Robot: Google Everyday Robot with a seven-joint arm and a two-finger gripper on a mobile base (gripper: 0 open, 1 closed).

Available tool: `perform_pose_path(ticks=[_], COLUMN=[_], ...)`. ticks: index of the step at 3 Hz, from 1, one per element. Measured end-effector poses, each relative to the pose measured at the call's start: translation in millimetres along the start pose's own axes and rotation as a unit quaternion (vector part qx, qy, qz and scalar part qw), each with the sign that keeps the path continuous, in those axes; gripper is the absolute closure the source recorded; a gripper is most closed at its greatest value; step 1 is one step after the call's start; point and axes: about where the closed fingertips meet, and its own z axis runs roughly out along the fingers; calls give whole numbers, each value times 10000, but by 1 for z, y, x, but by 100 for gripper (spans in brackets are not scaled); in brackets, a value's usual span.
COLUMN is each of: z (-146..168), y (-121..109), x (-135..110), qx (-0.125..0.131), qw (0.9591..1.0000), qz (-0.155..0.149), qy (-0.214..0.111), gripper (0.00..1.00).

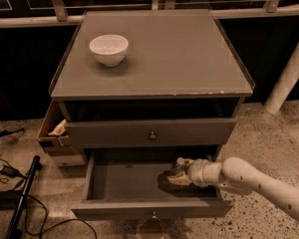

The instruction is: Pick water bottle from middle drawer and place on counter

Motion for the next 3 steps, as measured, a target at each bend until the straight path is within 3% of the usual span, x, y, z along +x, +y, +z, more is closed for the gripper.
perform_pose_path(ticks=[1,2,3], z=[-22,-68,-115], y=[5,12,15], x=[-25,-79,-160], qx=[-130,-247,-292], qw=[9998,9995,9995], qz=[-115,-206,-139], qy=[-3,14,-43], gripper=[100,100,100])
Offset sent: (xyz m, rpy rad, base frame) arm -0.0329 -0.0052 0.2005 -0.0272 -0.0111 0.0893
